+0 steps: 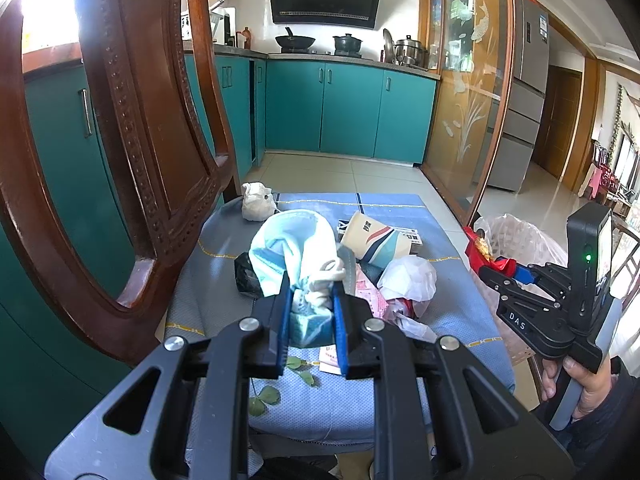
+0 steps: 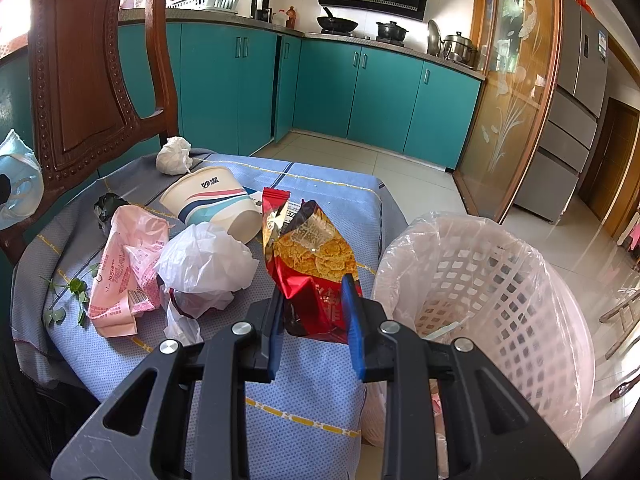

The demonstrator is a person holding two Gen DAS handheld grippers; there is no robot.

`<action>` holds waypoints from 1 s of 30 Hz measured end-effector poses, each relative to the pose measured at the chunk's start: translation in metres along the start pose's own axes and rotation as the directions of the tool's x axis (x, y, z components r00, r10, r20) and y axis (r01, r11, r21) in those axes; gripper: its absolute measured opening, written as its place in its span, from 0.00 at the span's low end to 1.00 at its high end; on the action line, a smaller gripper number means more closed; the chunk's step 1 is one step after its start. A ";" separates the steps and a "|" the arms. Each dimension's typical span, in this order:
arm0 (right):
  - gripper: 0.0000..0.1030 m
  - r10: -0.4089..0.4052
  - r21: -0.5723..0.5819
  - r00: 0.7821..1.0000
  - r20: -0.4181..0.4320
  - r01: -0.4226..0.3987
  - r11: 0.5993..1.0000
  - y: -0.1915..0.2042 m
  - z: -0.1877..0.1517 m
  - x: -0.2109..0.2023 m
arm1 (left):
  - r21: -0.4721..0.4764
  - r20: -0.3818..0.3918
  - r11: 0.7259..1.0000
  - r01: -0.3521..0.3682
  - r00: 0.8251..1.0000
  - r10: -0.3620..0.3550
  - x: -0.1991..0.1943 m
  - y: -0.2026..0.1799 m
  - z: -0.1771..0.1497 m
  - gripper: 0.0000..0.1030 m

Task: Collect trash
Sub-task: 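Hold the blue mask in the left gripper and the red wrapper in the right gripper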

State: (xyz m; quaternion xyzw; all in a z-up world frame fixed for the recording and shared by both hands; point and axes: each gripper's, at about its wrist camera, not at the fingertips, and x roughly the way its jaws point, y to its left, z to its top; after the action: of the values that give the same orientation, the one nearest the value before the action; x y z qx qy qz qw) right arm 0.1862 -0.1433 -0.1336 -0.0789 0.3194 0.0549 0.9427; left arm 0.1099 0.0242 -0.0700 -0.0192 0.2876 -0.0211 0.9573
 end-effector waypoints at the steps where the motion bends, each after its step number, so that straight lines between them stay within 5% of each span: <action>1: 0.27 -0.001 -0.001 1.000 0.000 0.001 1.000 0.000 0.000 0.000 | 0.000 0.000 1.000 0.001 1.000 -0.001 0.000 0.000 0.000 0.18; 30: 0.27 -0.007 -0.001 1.000 0.009 0.007 1.000 -0.002 -0.001 -0.001 | 0.000 0.000 1.000 0.001 1.000 -0.001 0.000 -0.001 0.002 0.18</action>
State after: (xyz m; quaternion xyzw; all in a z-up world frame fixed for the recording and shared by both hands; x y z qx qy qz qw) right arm 0.1851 -0.1457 -0.1328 -0.0803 0.3151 0.0522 0.9442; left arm 0.1110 0.0231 -0.0688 -0.0191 0.2874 -0.0216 0.9574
